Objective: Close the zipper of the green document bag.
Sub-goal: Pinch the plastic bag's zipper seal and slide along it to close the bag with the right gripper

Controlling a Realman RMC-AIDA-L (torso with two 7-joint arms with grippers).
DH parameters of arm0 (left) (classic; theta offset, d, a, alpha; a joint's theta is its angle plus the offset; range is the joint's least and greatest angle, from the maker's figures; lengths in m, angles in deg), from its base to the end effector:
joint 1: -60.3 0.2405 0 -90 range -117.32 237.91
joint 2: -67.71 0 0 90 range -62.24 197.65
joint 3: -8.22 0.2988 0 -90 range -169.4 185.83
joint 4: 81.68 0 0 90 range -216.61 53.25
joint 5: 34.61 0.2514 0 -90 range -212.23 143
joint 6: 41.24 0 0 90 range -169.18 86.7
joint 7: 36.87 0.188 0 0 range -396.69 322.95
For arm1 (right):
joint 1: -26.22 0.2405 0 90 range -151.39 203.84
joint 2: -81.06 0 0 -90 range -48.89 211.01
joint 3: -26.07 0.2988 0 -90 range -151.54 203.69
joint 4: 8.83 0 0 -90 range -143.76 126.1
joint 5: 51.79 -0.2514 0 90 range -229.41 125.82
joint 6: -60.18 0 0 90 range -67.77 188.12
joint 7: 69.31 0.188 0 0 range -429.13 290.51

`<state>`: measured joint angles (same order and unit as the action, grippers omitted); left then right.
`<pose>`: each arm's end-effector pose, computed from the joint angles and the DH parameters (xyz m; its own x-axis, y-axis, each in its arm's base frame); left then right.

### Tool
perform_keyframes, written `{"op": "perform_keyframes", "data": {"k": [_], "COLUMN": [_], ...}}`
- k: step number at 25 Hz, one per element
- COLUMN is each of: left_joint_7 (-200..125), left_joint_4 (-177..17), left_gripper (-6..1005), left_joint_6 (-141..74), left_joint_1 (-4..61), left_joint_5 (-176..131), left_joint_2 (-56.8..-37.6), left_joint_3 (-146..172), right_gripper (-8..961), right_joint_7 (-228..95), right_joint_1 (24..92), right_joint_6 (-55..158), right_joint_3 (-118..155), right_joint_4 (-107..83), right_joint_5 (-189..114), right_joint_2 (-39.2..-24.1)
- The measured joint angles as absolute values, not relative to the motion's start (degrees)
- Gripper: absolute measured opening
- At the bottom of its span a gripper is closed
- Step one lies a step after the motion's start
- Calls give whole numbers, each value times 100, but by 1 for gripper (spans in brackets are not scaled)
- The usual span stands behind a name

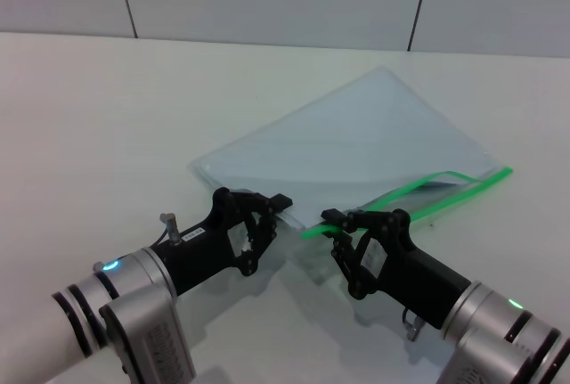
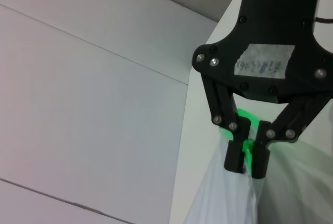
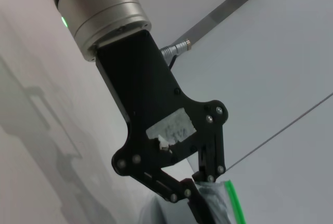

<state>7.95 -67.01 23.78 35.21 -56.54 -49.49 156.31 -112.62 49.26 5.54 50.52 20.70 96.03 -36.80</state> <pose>-0.3210 0.3481 -0.1728 0.7425 -0.6452 -0.1801 -0.5219 -0.3885 -0.7594 0.2707 0.3266 -0.2196 0.8316 0.5553 -0.0071 0.3454 -0.5273 -0.7763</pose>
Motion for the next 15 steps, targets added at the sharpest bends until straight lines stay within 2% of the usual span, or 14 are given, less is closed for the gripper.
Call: {"op": "perform_keyframes", "data": {"k": [15], "left_joint_7": [795], "left_joint_4": [-6702], "left_gripper": [53], "left_joint_6": [2378], "left_joint_1": [3525], "left_joint_5": [-5660], "left_joint_2": [-4945], "left_joint_3": [15631], "right_gripper": [81], "right_joint_7": [-11580], "right_joint_1": [4901], "right_joint_6": [596], "right_joint_3": [5027], "right_joint_4": [2070], "right_joint_5": [9249], "right_joint_2": [-3680]}}
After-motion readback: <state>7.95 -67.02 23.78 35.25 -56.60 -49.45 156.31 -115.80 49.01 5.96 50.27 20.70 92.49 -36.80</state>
